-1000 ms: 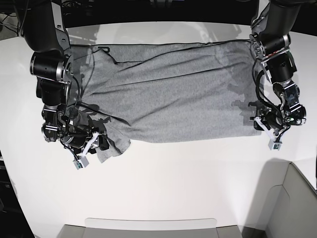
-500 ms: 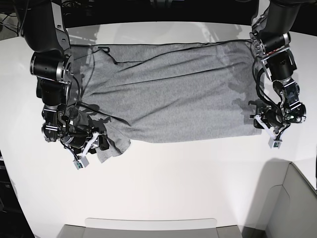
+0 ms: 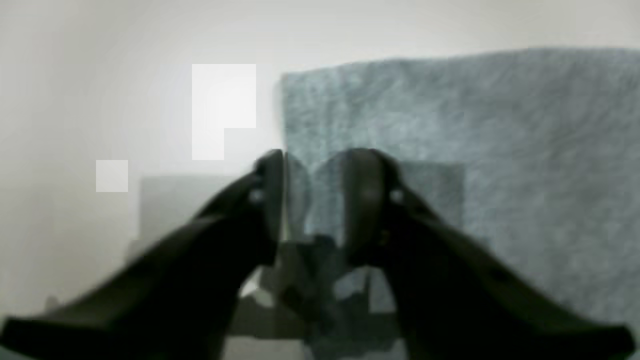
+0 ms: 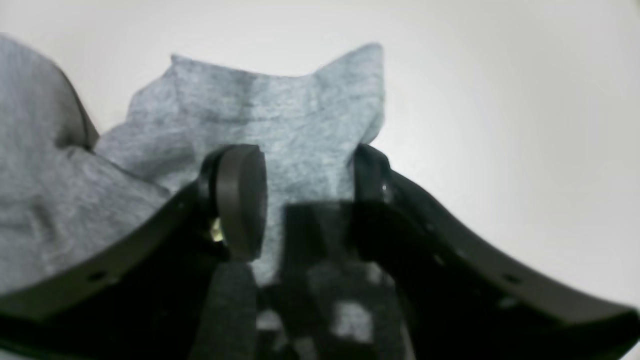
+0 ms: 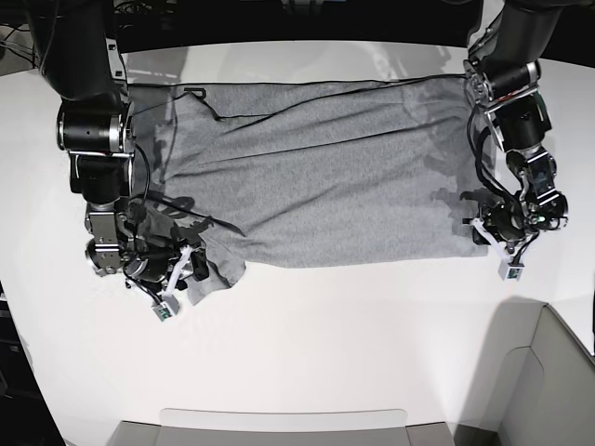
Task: Fold the T-shirt properly
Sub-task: 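Lift the hem with both grippers and fold it toward the collar, then lay the hem over the collar edge and release both grippers, then regrasp the folded strip ends with both grippers and straighten it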
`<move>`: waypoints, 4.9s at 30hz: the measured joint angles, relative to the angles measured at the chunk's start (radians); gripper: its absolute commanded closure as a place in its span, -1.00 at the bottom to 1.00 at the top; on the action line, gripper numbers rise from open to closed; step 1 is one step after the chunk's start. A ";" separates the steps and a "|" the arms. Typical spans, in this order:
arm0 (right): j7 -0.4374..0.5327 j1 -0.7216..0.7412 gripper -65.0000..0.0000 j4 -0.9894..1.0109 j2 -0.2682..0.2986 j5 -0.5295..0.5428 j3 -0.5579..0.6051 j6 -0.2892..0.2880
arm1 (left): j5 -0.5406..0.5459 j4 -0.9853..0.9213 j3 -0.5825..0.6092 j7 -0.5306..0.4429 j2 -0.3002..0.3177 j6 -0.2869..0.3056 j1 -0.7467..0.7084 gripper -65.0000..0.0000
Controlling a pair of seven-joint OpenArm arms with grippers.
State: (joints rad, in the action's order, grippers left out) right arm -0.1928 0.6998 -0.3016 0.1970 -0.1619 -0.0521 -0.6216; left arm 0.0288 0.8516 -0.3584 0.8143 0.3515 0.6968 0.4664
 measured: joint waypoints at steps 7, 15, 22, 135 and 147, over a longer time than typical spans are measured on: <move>0.006 0.004 1.00 0.000 -0.002 0.008 0.051 0.005 | 0.005 0.000 0.003 -0.004 -0.010 0.000 0.000 1.00; -0.074 -0.012 1.00 -0.107 -0.014 -0.028 0.051 0.000 | -0.006 0.089 -0.004 0.026 -0.020 0.000 -0.016 1.00; -0.238 -0.068 1.00 -0.284 -0.026 -0.066 -0.050 -0.003 | 0.003 0.360 -0.003 0.021 -0.022 0.003 -0.120 1.00; -1.005 -0.940 0.42 -1.673 -0.109 -0.070 -0.333 -0.066 | 0.016 0.963 -0.314 0.526 -0.045 0.003 -0.576 0.14; -1.004 -0.930 0.42 -1.673 -0.109 -0.069 -0.333 -0.066 | 0.024 0.965 -0.171 0.577 -0.217 0.003 -0.531 0.14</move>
State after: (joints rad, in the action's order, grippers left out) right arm -1.1969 -0.2302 -1.9747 0.0879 -0.2310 -0.3851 -0.6872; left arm 0.0525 1.8168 -0.5293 1.3914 0.1341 0.7002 -0.0650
